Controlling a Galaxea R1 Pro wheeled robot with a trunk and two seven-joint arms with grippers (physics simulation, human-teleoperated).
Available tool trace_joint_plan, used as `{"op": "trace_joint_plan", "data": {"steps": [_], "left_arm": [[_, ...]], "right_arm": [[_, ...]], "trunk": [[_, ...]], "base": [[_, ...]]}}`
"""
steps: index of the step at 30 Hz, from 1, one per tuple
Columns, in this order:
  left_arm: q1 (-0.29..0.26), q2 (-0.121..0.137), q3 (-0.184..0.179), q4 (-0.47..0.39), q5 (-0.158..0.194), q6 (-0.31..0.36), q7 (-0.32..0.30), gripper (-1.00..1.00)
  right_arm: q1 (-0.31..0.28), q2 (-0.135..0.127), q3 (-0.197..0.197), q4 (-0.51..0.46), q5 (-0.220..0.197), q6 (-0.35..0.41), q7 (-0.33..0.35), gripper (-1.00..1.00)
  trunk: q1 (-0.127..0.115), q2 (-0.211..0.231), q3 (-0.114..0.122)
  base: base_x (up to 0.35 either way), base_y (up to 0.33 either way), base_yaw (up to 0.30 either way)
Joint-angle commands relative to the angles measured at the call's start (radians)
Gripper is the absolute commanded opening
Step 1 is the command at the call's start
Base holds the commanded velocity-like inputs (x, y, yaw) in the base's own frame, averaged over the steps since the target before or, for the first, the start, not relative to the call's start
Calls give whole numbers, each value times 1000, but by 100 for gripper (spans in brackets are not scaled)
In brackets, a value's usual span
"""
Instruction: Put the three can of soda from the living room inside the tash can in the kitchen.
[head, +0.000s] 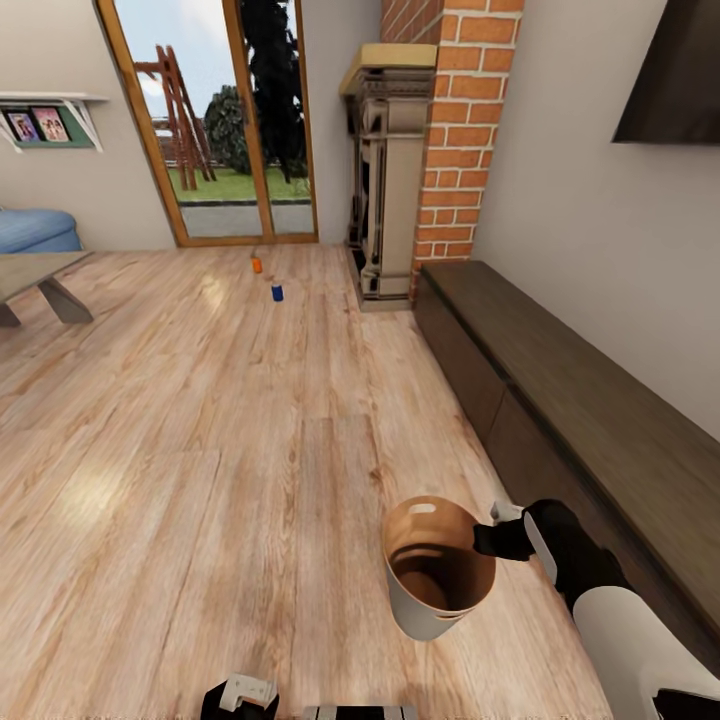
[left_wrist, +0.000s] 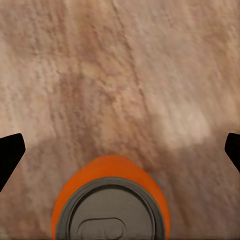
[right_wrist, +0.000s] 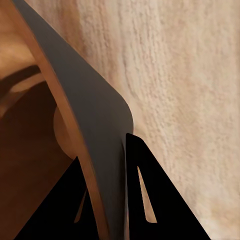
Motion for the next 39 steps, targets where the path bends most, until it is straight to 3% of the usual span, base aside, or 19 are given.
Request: {"op": "trace_joint_plan", "data": {"steps": [1,11,24,39], "left_arm": [[0,0,0,0,0,0,0,100],[0,0,1,1,0,2,0,100],[0,0,1,-3,0,2,0,100],[0,6,16,-4,6,4,0,100]], "right_arm": [[-1,0,-1,0,-25,4,4,-100],[-1,-1,-1,0,-25,4,5,-100],[-1,0,-1,0,-25,3,4,-100],[-1,0,-1,0,-25,2,4,-100]], "trunk": [[0,0,-4],[5,-3,-43],[5,-3,-43],[11,-6,-93]], "base": [[0,0,0],[0,0,0],[0,0,0],[0,0,0]]}}
